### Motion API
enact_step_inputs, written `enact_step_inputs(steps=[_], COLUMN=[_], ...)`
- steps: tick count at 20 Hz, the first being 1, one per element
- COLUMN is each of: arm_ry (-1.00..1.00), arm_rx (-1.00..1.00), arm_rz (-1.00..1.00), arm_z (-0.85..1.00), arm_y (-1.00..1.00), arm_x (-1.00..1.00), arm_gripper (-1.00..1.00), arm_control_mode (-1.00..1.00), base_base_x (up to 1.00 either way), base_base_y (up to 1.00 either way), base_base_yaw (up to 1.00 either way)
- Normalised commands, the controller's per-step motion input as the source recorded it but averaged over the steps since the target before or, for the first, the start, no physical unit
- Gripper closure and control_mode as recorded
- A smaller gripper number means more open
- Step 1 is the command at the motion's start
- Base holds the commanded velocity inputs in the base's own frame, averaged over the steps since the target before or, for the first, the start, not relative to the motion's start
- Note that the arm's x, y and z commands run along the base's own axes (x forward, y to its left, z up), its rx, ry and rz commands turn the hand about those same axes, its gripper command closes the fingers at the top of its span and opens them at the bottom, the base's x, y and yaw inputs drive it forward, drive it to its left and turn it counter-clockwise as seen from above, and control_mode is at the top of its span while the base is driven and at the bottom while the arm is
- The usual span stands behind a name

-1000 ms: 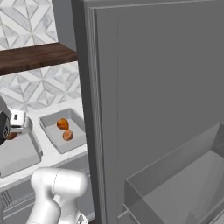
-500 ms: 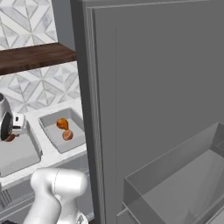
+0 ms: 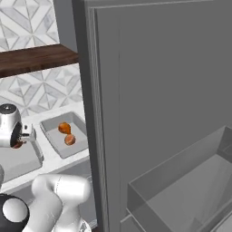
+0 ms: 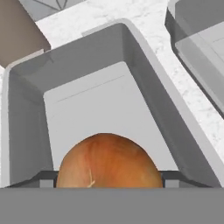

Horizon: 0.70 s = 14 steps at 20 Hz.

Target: Place one onion and one chicken drumstick in each tupperware on the nearby counter, to pack two identical lunches.

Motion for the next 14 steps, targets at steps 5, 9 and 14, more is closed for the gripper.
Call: enact_step_inputs(steps=[5, 9, 14], arm_ry=[0.05, 0.01, 0.00], arm_rx=[-0.02, -0.02, -0.05], arm_rz=[0.00, 0.00, 0.00], arm_z=[-0.52, -0.31, -0.28], arm_y=[0.48, 0.48, 0.60], arm_x=[0.52, 0.49, 0.54], arm_gripper=[1.00, 1.00, -1.00], arm_control_mode=[-1.00, -1.00, -1.00], base_base_x=[0.00, 0.00, 0.00], base_base_y=[0.00, 0.00, 0.00], base_base_yaw=[0.00, 0.00, 0.00])
